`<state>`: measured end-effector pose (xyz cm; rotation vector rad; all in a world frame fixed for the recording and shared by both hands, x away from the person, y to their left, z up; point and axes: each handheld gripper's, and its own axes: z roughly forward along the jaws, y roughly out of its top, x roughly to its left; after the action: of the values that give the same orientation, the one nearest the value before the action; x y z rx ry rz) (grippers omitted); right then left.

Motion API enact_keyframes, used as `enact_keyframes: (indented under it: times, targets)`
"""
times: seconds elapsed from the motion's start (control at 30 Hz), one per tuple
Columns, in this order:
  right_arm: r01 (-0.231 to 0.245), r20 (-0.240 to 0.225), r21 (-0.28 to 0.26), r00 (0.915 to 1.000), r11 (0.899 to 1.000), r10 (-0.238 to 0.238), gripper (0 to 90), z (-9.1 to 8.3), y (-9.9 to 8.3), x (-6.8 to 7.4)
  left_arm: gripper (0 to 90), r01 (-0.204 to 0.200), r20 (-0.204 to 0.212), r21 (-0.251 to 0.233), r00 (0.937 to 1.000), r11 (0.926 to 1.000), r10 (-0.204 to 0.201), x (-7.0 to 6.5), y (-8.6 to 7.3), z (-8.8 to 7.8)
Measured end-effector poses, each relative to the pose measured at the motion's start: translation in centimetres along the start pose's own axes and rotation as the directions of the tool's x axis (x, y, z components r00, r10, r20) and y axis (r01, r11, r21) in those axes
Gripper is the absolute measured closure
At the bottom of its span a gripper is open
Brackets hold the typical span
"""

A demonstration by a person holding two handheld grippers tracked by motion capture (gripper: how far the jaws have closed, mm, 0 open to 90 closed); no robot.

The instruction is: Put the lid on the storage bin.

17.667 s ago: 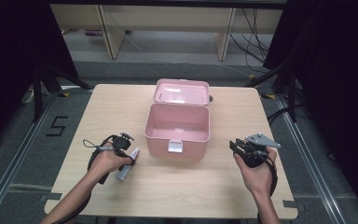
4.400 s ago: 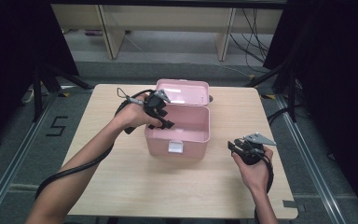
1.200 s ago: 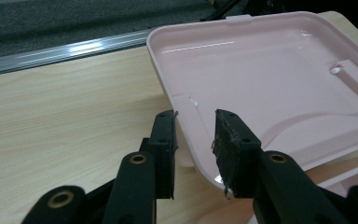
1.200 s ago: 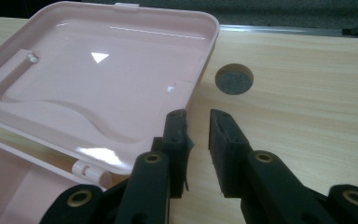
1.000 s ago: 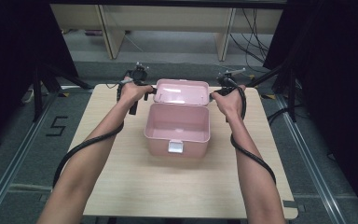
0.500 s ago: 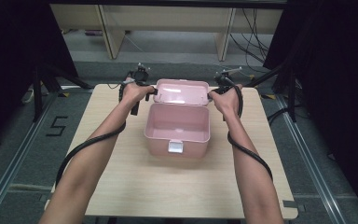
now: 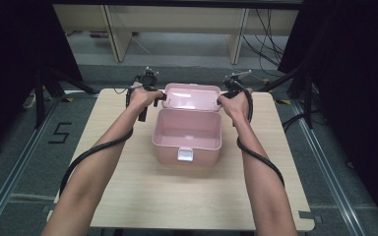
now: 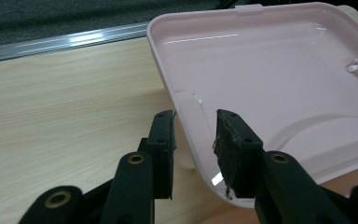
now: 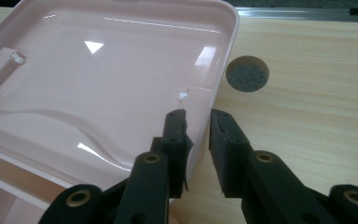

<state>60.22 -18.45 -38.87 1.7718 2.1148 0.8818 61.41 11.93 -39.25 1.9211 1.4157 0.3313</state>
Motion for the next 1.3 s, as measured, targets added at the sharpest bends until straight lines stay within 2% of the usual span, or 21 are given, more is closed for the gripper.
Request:
enact_keyframes:
  times: [0.1, 0.13, 0.2, 0.27, 0.3, 0.33, 0.67, 0.7, 0.77, 0.83, 0.9, 0.93, 0.97, 1.1, 1.13, 1.17, 1.27, 1.3]
  targets:
    - [-0.023, 0.005, 0.009, 0.9997, 1.0, 0.023, 77.3, 0.2, 0.0, 0.2, 66.7, -0.002, 0.0, -0.004, 1.0, 1.0, 0.002, 0.0, -0.1, 0.0]
    - [-0.045, 0.007, 0.015, 0.9989, 0.999, 0.045, 77.5, 0.3, 0.1, 0.4, 66.7, -0.003, 0.0, -0.003, 1.0, 1.0, 0.003, 0.0, -0.1, 0.0]
    - [-0.023, 0.015, 0.01, 0.9996, 1.0, 0.023, 77.6, 0.3, 0.1, 0.2, 66.6, -0.001, 0.0, -0.002, 1.0, 1.0, 0.001, 0.1, -0.1, 0.0]
    - [-0.034, 0.014, 0.014, 0.9993, 0.999, 0.034, 77.9, 0.4, 0.1, 0.2, 66.6, -0.002, -0.001, 0.001, 1.0, 1.0, 0.002, 0.1, -0.1, 0.0]
    - [-0.064, 0.011, 0.025, 0.9979, 0.998, 0.063, 77.8, 0.5, 0.1, 0.4, 66.5, -0.014, 0.0, 0.012, 0.9999, 0.9998, 0.014, 0.1, -0.1, 0.0]
    - [-0.024, 0.015, 0.011, 0.9996, 1.0, 0.024, 77.9, 0.6, 0.2, 0.0, 66.5, -0.01, -0.001, 0.012, 0.9999, 0.9999, 0.01, 0.1, -0.1, 0.0]
    - [-0.036, 0.015, 0.013, 0.9992, 0.999, 0.036, 81.6, 0.6, 0.2, 0.0, 66.4, 0.008, 0.0, 0.011, 1.0, 0.9999, -0.008, -0.1, -0.2, 0.3]
    - [-0.02, 0.017, 0.009, 0.9997, 1.0, 0.02, 81.7, 0.6, 0.2, -0.1, 66.4, 0.008, 0.0, 0.012, 1.0, 0.9999, -0.008, -0.1, -0.2, 0.3]
    - [-0.035, 0.014, 0.014, 0.9993, 0.999, 0.035, 81.9, 0.6, 0.3, 0.0, 66.4, 0.007, 0.0, 0.011, 1.0, 0.9999, -0.007, -0.1, -0.2, 0.3]
    - [-0.016, 0.022, 0.009, 0.9996, 1.0, 0.016, 82.0, 0.7, 0.3, -0.1, 66.4, -0.001, -0.001, 0.016, 1.0, 0.9999, 0.001, 0.0, -0.2, 0.3]
    - [-0.034, 0.03, 0.015, 0.999, 0.999, 0.033, 81.5, 0.7, 0.4, 0.2, 66.3, -0.003, -0.001, 0.017, 1.0, 0.9999, 0.003, 0.0, -0.2, 0.3]
    - [-0.021, 0.037, 0.014, 0.9991, 1.0, 0.021, 81.0, 0.8, 0.4, 0.1, 66.3, -0.005, 0.0, 0.017, 1.0, 0.9998, 0.005, 0.0, -0.2, 0.3]
    - [-0.027, 0.04, 0.015, 0.9988, 1.0, 0.027, 80.7, 0.8, 0.4, 0.1, 66.3, 0.004, 0.0, 0.009, 1.0, 1.0, -0.004, -0.1, -0.2, 0.3]
    - [-0.024, 0.035, 0.016, 0.9991, 1.0, 0.023, 80.4, 1.0, 0.4, 0.0, 66.2, -0.004, 0.0, 0.011, 1.0, 0.9999, 0.004, 0.0, -0.2, 0.2]
    - [0.021, 0.036, 0.007, 0.9991, 1.0, -0.021, 80.6, 1.1, 0.5, -0.2, 66.2, 0.004, 0.001, 0.011, 1.0, 0.9999, -0.004, 0.0, -0.2, 0.2]
    - [-0.018, 0.037, 0.015, 0.9992, 1.0, 0.017, 80.8, 1.1, 0.4, 0.0, 66.2, 0.001, 0.0, 0.012, 1.0, 0.9999, -0.001, 0.0, -0.1, 0.2]
    - [-0.027, 0.038, 0.012, 0.9989, 1.0, 0.026, 81.4, 1.1, 0.4, 0.1, 66.0, 0.005, -0.001, 0.012, 1.0, 0.9999, -0.005, 0.0, -0.1, 0.2]
    - [-0.01, 0.043, 0.009, 0.999, 1.0, 0.009, 81.8, 1.1, 0.4, 0.0, 66.0, 0.006, -0.001, 0.011, 1.0, 0.9999, -0.006, 0.0, -0.1, 0.2]
